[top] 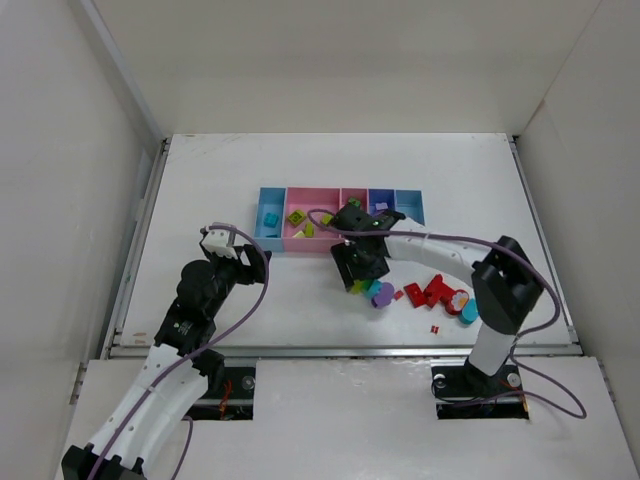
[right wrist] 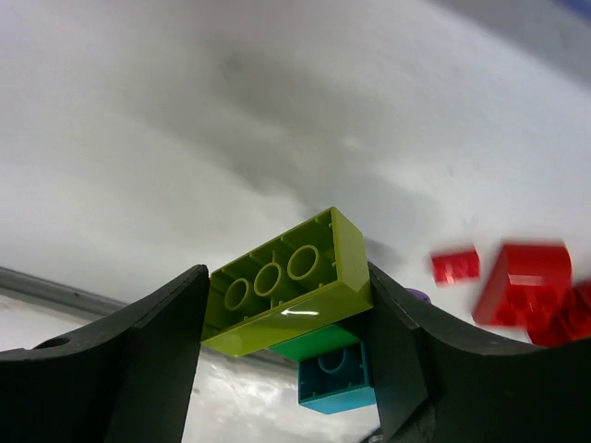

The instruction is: Sort the legos into containers by color

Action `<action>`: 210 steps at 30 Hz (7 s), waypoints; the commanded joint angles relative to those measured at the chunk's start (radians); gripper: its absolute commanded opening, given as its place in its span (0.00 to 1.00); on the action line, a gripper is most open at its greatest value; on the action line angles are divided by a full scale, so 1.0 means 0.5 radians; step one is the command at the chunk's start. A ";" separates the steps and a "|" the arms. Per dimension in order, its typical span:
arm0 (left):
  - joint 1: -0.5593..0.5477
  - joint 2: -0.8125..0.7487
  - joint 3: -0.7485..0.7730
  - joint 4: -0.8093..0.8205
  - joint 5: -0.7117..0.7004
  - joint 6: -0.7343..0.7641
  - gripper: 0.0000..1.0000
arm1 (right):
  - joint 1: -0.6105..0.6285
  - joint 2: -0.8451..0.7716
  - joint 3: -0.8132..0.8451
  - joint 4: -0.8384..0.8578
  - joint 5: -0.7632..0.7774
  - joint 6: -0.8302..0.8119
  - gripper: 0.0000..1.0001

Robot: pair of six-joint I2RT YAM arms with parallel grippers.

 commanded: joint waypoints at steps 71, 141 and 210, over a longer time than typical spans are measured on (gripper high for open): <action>0.009 -0.046 -0.004 0.113 -0.030 -0.001 0.71 | -0.427 -0.557 -0.688 0.243 0.308 0.057 0.53; 0.049 0.009 -0.004 0.094 -0.048 0.018 0.71 | -0.903 -0.001 0.538 0.489 0.508 -0.504 0.75; 0.049 0.009 -0.004 0.094 -0.030 0.018 0.71 | -0.798 -0.361 -0.045 0.507 0.183 -0.185 0.00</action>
